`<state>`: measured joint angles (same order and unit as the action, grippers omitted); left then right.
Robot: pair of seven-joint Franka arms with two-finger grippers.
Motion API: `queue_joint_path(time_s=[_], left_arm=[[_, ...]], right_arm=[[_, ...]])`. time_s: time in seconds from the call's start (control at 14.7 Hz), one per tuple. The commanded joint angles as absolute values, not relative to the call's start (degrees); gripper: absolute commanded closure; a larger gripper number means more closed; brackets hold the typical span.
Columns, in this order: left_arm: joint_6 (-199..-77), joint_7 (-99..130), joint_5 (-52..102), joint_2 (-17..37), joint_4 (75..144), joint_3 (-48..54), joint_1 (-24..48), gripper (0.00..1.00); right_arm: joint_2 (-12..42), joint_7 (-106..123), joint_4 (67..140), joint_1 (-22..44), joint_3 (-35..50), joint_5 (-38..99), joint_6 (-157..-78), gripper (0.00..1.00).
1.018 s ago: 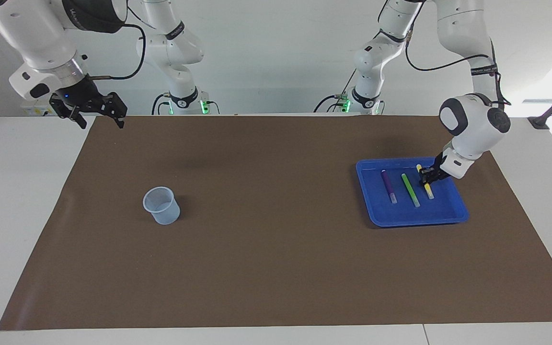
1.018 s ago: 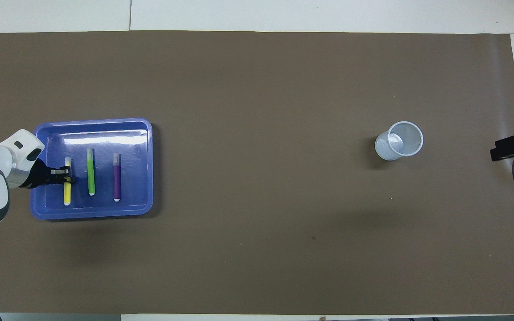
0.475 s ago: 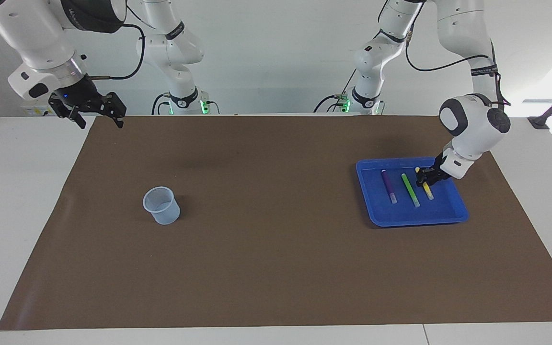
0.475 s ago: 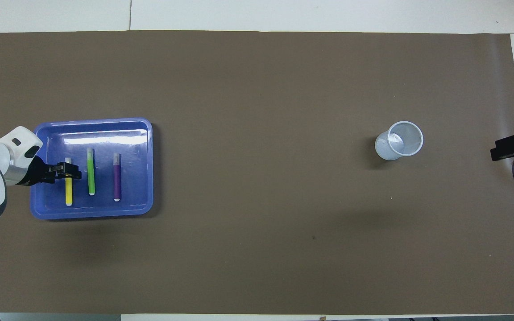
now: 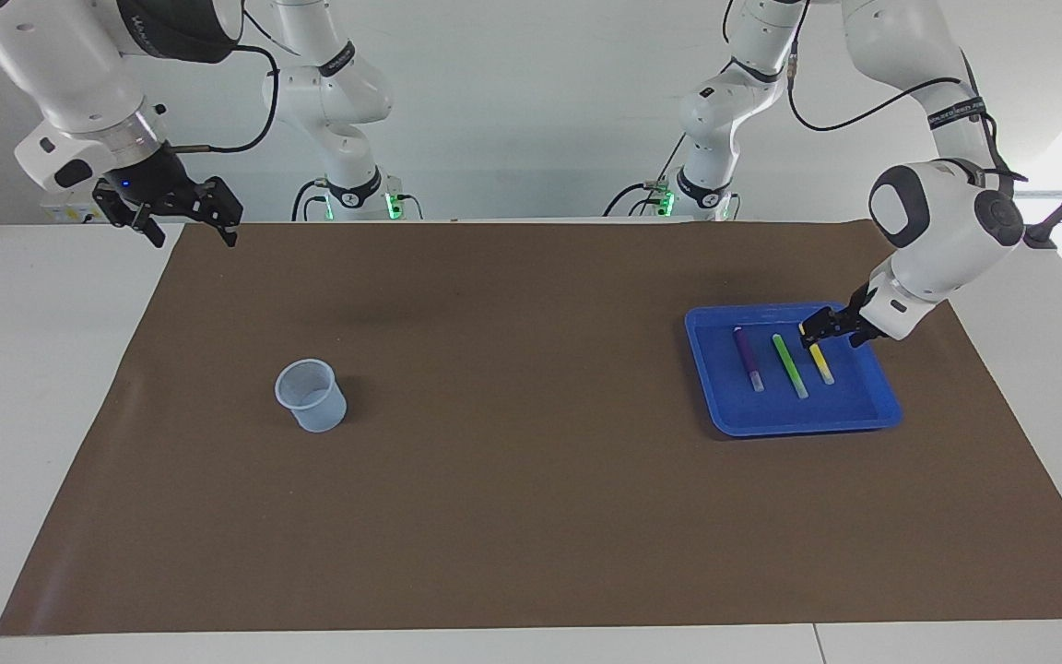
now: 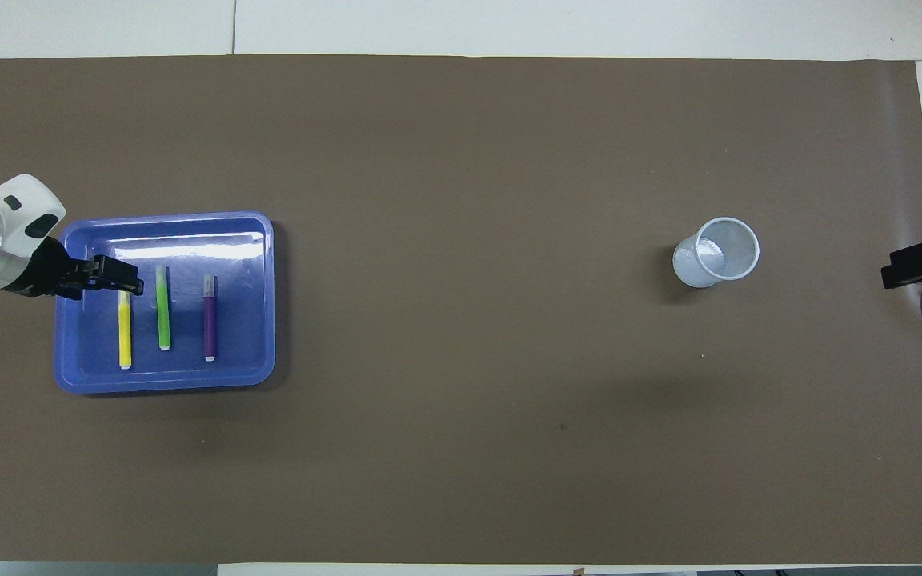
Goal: Right arm passes pens to left for tray arrangement
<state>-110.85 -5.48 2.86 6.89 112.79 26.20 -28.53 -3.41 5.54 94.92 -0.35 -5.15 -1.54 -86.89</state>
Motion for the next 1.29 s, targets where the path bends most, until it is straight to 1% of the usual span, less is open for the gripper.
queue_joint_path(time_s=[0.0,0.14,0.34,0.54,0.68,0.88,0.95,1.02,1.15,1.22], left_arm=[[-103.47,1.99,1.67,6.24,106.45,26.01,-24.97,0.0],[-100.03,4.83,1.67,4.4,104.51,26.19,-22.6,0.0],[-95.29,4.75,1.67,-1.21,104.24,26.28,-21.28,0.0],[-89.84,4.83,1.76,-5.0,102.66,26.02,-18.9,0.0],[-87.64,5.01,1.84,-7.64,102.83,23.66,-15.32,0.0],[-86.31,7.46,1.93,-7.82,102.4,11.2,-2.24,0.0],[-85.87,7.73,1.85,-7.3,100.13,7.86,1.2,0.0],[-84.13,7.73,1.85,-6.42,96.54,6.0,3.49,0.0],[-79.65,7.74,0.89,-2.39,88.72,5.62,4.04,0.0],[-78.93,7.73,0.53,-1.94,87.2,5.62,4.65,0.0]], right_arm=[[-4.48,5.8,95.89,-0.7,-4.83,-1.67,-87.1,0.0],[-4.48,5.8,95.89,-0.7,-4.83,-1.67,-87.1,0.0],[-4.48,5.8,95.89,-0.79,-4.92,-1.67,-87.1,0.0],[-4.48,5.8,95.89,-0.7,-4.92,-1.67,-87.1,0.0],[-4.48,5.8,95.89,-0.7,-4.92,-1.67,-87.1,0.0],[-4.48,5.8,95.89,-0.7,-4.92,-1.67,-87.1,0.0],[-4.48,5.8,95.89,-0.7,-4.92,-1.67,-87.1,0.0],[-4.48,5.8,95.89,-0.7,-4.92,-1.67,-87.1,0.0],[-4.48,5.8,95.89,-0.7,-4.92,-1.67,-87.1,0.0],[-4.48,5.8,95.89,-0.7,-4.92,-1.67,-87.1,0.0]])
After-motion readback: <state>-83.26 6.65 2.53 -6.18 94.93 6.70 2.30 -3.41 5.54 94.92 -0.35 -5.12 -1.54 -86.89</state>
